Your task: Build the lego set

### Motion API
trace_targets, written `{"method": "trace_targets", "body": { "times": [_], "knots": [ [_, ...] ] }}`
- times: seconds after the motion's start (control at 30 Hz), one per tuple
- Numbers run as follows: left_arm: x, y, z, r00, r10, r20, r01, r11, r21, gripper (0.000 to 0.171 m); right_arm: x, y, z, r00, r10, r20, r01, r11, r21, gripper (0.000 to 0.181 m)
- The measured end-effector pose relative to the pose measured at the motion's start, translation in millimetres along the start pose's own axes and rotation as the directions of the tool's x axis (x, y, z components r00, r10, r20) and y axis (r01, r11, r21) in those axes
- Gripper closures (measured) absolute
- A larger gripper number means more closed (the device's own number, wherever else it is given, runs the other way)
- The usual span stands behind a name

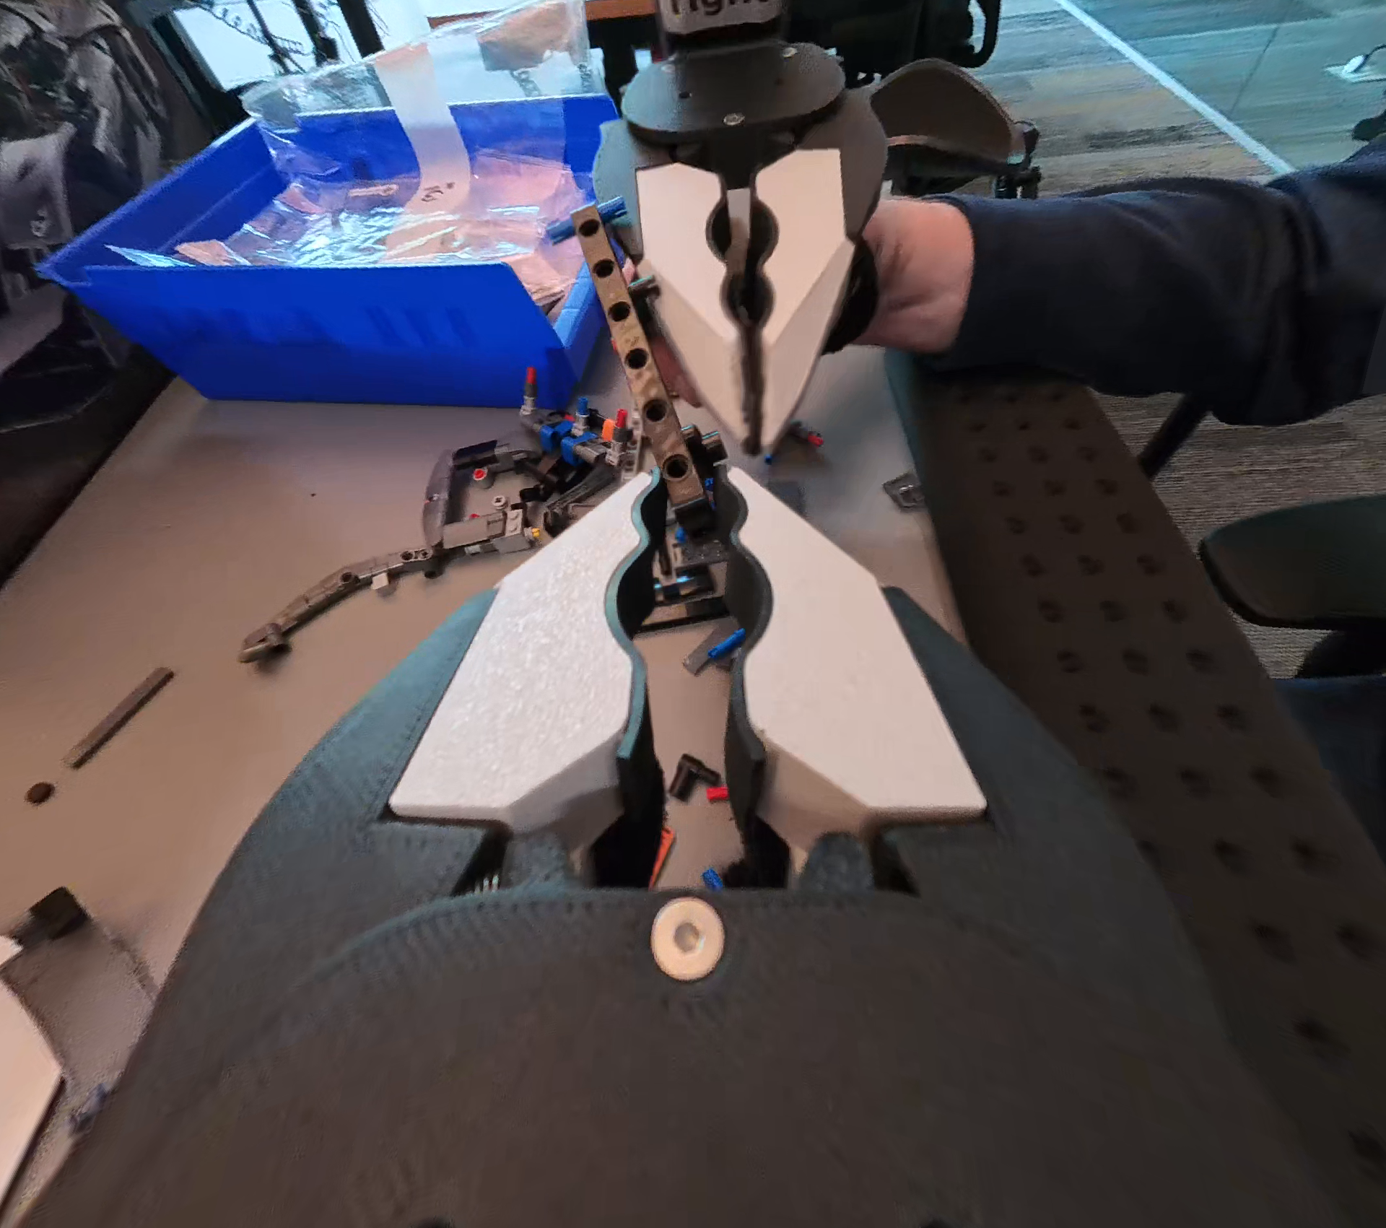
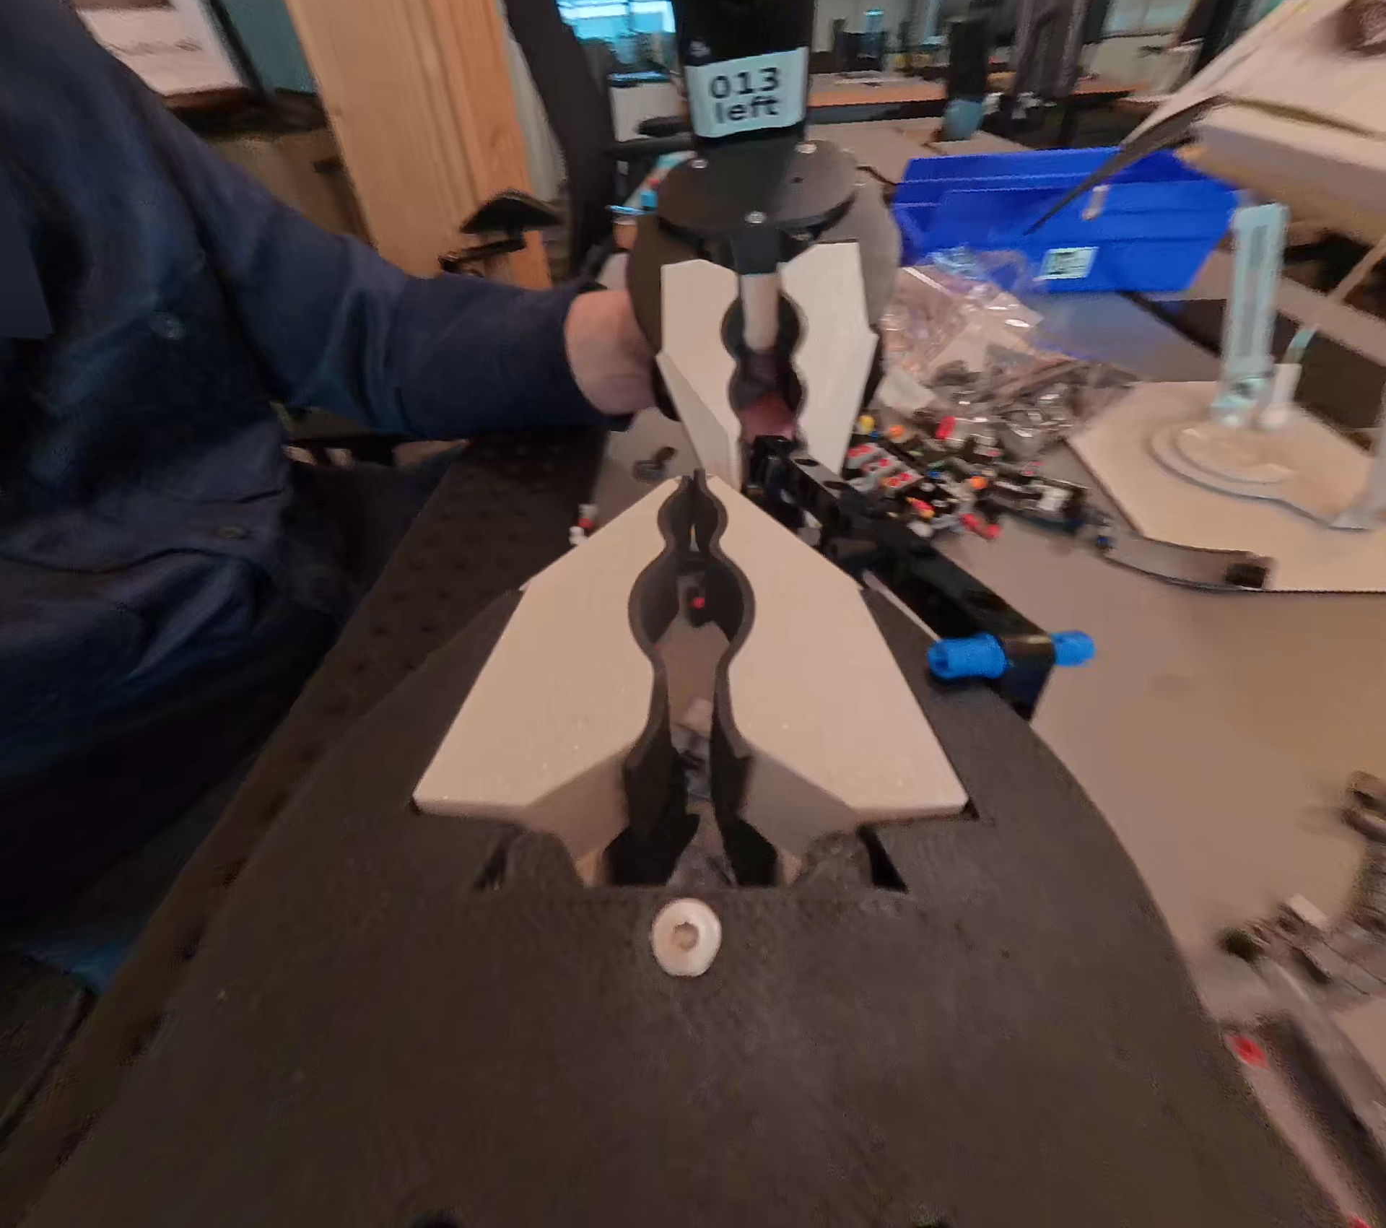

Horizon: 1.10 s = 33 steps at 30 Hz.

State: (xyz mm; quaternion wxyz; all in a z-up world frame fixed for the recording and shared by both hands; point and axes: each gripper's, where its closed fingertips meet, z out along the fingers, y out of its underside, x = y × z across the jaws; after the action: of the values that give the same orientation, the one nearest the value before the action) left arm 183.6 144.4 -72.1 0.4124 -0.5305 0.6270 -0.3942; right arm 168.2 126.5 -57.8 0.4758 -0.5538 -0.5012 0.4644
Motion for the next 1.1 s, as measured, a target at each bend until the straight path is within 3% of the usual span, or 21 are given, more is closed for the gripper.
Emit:
{"method": "trace_targets", "body": {
  "times": [0.17, 0.3, 0.4, 0.7, 0.9, 1.03, 1.1],
  "knots": [
    [-14, 4, 2, 0.978, 0.141, 0.153, -0.132, 0.989, -0.067, 0.162, 19, 9, -4, 0.991, -0.044, -0.130, 0.036, 0.997, -0.063, 0.181],
    [-24, 7, 2, 0.908, 0.315, 0.276, -0.272, 0.945, -0.182, 0.162, 28, 6, -10, 0.984, -0.019, -0.176, 0.013, 0.999, -0.037, 0.181],
    [-28, 7, 2, 0.882, 0.354, 0.312, -0.298, 0.931, -0.213, 0.162, 34, 1, -16, 0.977, -0.014, -0.213, 0.014, 1.000, -0.002, 0.179],
    [-33, -2, -4, 0.864, 0.354, 0.358, -0.306, 0.934, -0.184, 0.162, 53, 0, -28, 0.954, 0.047, -0.297, -0.038, 0.999, 0.038, 0.175],
    [-34, -8, -12, 0.934, 0.176, 0.310, -0.170, 0.984, -0.046, 0.163, 70, -3, -44, 0.915, 0.105, -0.389, -0.074, 0.993, 0.093, 0.172],
    [-27, -9, -9, 0.965, 0.108, 0.239, -0.112, 0.994, 0.002, 0.163, 79, -13, -57, 0.896, 0.192, -0.400, -0.114, 0.971, 0.209, 0.149],
    [-22, -8, -6, 0.977, 0.086, 0.198, -0.089, 0.996, 0.008, 0.163, 77, -19, -58, 0.905, 0.211, -0.370, -0.121, 0.960, 0.251, 0.149]
  ]
}}
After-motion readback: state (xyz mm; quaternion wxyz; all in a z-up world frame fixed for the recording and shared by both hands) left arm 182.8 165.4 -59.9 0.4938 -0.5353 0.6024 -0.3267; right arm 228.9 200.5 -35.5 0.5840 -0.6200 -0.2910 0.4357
